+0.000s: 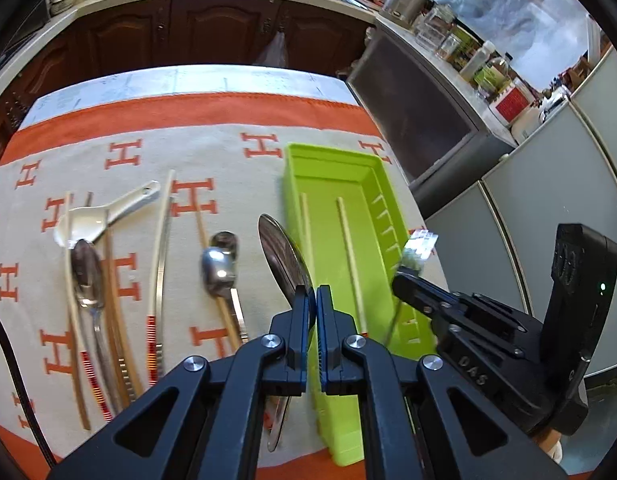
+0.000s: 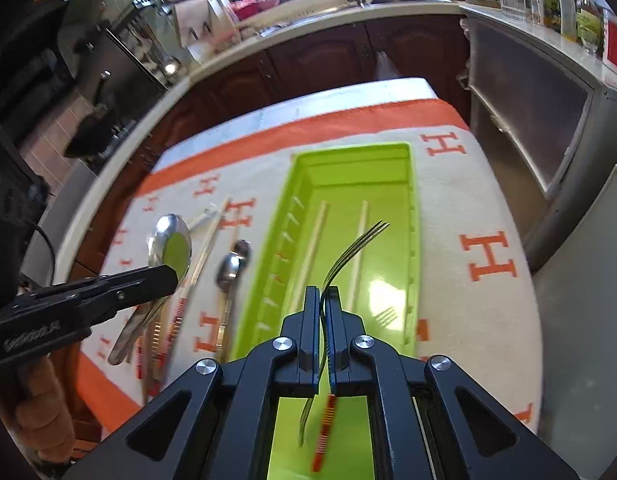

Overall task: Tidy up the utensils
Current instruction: 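Lower the spoon into the tray with the left tool while the right tool drops the fork in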

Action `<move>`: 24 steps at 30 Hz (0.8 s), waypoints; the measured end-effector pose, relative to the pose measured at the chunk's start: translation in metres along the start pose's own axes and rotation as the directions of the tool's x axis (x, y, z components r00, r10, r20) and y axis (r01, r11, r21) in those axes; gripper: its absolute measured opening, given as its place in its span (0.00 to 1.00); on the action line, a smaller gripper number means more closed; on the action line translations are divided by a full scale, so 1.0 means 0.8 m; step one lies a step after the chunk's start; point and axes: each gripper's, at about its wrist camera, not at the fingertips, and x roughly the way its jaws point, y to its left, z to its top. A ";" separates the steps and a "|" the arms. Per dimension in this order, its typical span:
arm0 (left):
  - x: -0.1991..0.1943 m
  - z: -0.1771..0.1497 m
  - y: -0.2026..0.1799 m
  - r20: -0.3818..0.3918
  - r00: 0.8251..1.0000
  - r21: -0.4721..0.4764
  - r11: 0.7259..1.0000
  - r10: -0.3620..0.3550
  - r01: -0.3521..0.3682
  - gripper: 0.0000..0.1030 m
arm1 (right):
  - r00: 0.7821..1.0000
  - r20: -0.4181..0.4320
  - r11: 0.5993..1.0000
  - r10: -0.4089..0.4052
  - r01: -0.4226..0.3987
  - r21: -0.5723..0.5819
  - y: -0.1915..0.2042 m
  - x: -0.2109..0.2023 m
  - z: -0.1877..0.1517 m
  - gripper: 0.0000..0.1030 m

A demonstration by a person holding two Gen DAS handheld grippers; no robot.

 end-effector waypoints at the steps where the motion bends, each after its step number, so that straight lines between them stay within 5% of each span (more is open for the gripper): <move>1: 0.004 0.000 -0.005 -0.007 1.000 -0.001 1.000 -0.001 0.001 0.02 | 1.000 -0.009 0.999 0.005 -0.005 0.032 -0.007 0.003 0.001 0.07; 12: 0.056 -0.001 -0.042 -0.085 0.996 0.004 1.000 -0.003 0.003 0.03 | 0.987 0.158 0.974 0.002 -0.038 0.224 -0.055 -0.058 -0.007 0.27; 17: 0.056 -0.009 -0.046 -0.104 0.994 0.024 0.999 0.027 -0.025 0.31 | 0.983 0.183 0.967 -0.008 -0.040 0.253 -0.055 -0.083 -0.017 0.33; 24: 0.013 -0.022 -0.040 -0.049 0.993 0.110 0.989 0.106 -0.100 0.38 | 0.986 0.168 0.965 0.017 -0.060 0.254 -0.040 -0.078 -0.031 0.34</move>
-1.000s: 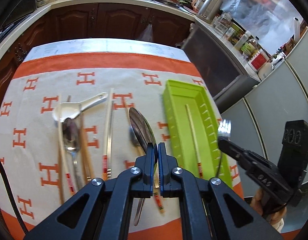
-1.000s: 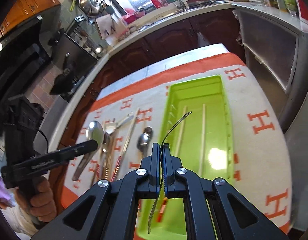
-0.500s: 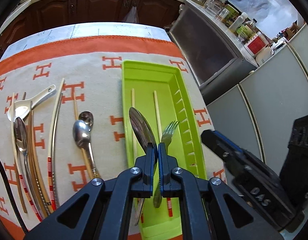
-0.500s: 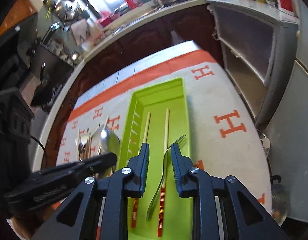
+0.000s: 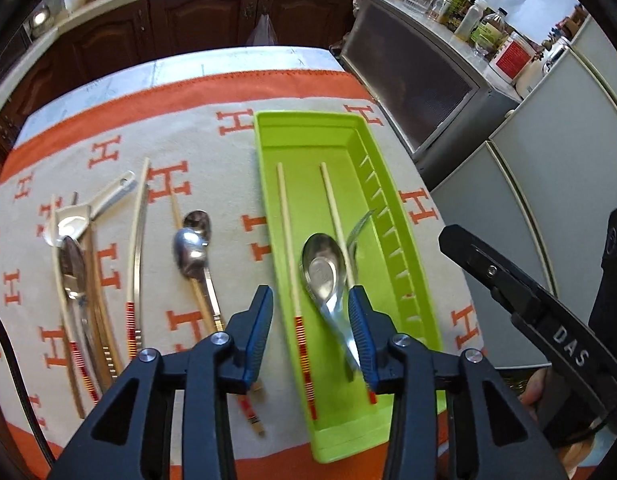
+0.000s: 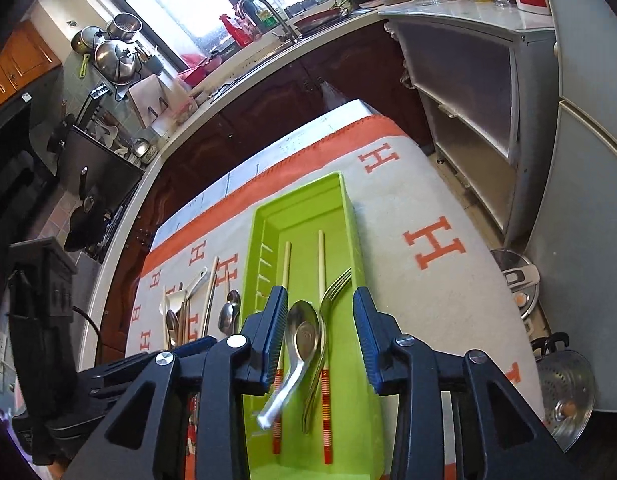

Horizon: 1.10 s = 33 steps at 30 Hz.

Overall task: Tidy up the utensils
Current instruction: 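Lower the spoon into the tray with the left tool while the right tool drops the fork in, then move both tools back over the utensil pile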

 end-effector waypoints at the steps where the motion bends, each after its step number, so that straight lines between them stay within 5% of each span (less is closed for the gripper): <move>1: -0.003 -0.002 0.003 0.006 1.000 0.008 1.000 0.011 -0.011 0.38 | 1.000 -0.006 1.000 0.001 -0.001 -0.007 0.003 0.000 -0.003 0.34; 9: -0.030 -0.036 0.047 0.022 0.993 0.035 0.992 0.119 -0.120 0.44 | 0.999 -0.040 0.998 0.021 -0.023 -0.058 0.037 0.012 -0.023 0.34; 21: -0.066 -0.069 0.126 0.077 0.967 -0.054 0.969 0.244 -0.240 0.44 | 0.992 -0.116 0.985 0.048 -0.066 -0.162 0.111 0.036 -0.055 0.34; 33: -0.073 -0.088 0.206 0.068 0.964 -0.179 0.954 0.256 -0.240 0.46 | 0.980 -0.181 0.951 0.082 -0.132 -0.280 0.208 0.067 -0.096 0.34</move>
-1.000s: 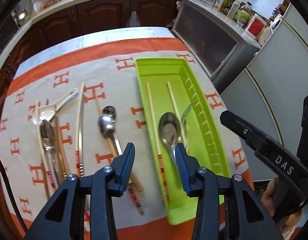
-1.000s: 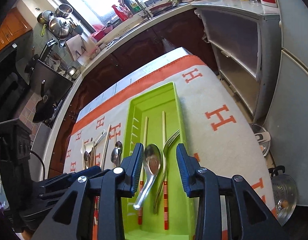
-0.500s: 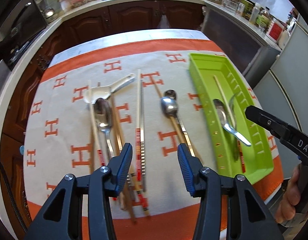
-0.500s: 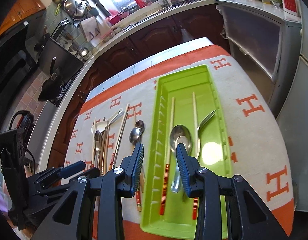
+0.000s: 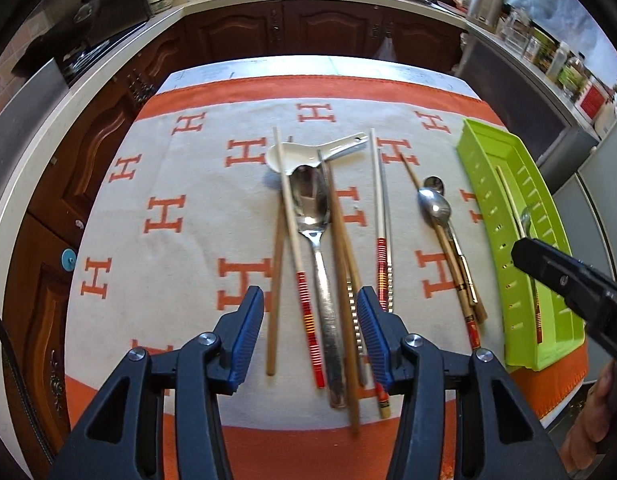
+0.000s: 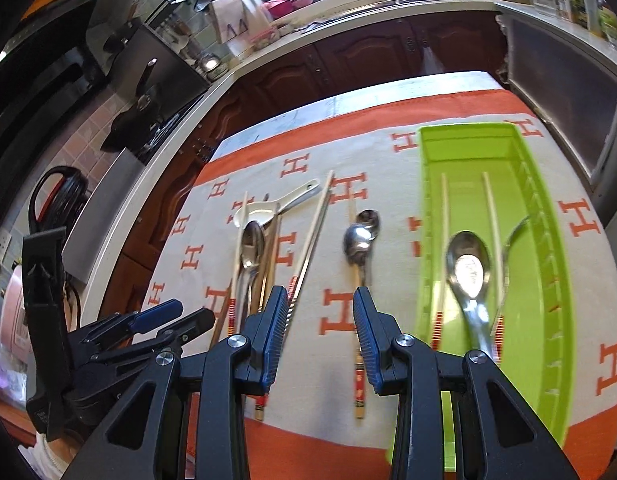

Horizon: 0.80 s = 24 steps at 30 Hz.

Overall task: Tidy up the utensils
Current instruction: 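Move both tools back over the utensil pile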

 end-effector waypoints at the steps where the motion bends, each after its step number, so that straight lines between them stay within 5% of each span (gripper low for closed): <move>1: 0.001 -0.001 0.006 0.002 1.000 -0.008 1.000 -0.003 0.003 0.47 | 1.000 -0.006 1.000 0.008 -0.008 -0.011 0.011 0.007 -0.001 0.34; 12: 0.024 -0.018 0.076 -0.002 1.000 -0.106 0.994 -0.018 0.018 0.49 | 1.000 0.008 0.987 -0.017 0.018 -0.157 0.090 0.081 -0.011 0.33; 24: 0.042 -0.030 0.099 -0.014 0.998 -0.140 0.989 -0.058 0.055 0.49 | 0.996 -0.054 0.972 -0.077 0.063 -0.228 0.112 0.159 -0.028 0.13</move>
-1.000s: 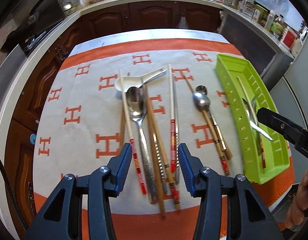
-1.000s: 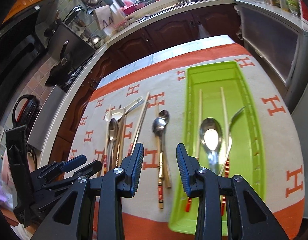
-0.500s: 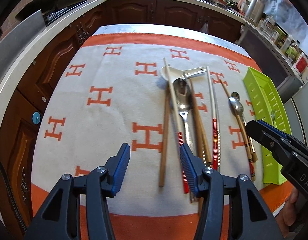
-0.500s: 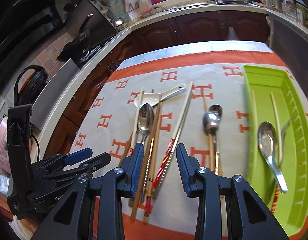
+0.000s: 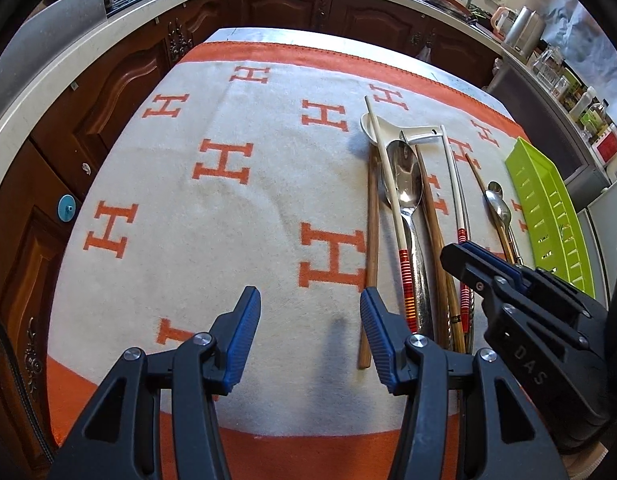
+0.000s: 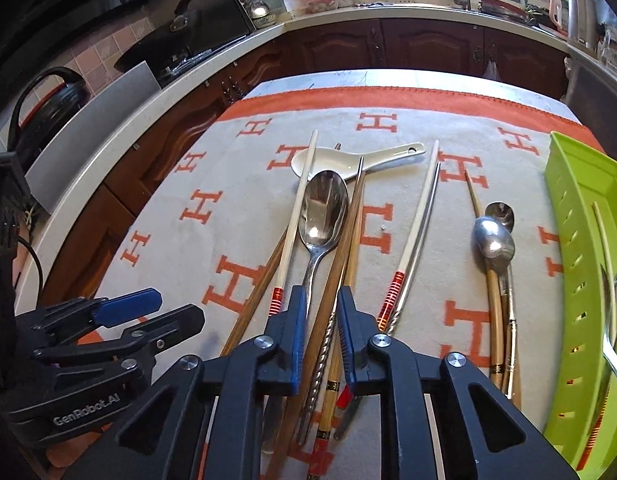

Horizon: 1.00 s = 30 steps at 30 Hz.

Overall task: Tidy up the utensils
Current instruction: 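Move both tools back over the utensil pile, then grasp a plain wooden chopstick with the right tool while the left grasps a red-banded chopstick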

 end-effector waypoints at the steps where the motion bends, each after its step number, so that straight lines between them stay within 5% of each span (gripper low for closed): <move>1: 0.001 0.000 0.000 -0.002 1.000 -0.002 1.000 -0.003 0.003 0.49 | 1.000 -0.003 1.000 -0.003 0.003 -0.001 0.001 0.004 0.000 0.12; 21: 0.014 0.018 -0.017 -0.011 0.999 0.022 0.999 -0.045 0.045 0.49 | 1.000 -0.019 1.000 0.004 -0.003 0.026 -0.010 0.016 0.002 0.06; 30: 0.052 0.040 -0.041 -0.078 0.991 0.014 0.994 -0.111 0.113 0.48 | 1.000 -0.002 0.998 0.006 -0.006 0.069 -0.034 -0.008 0.000 0.06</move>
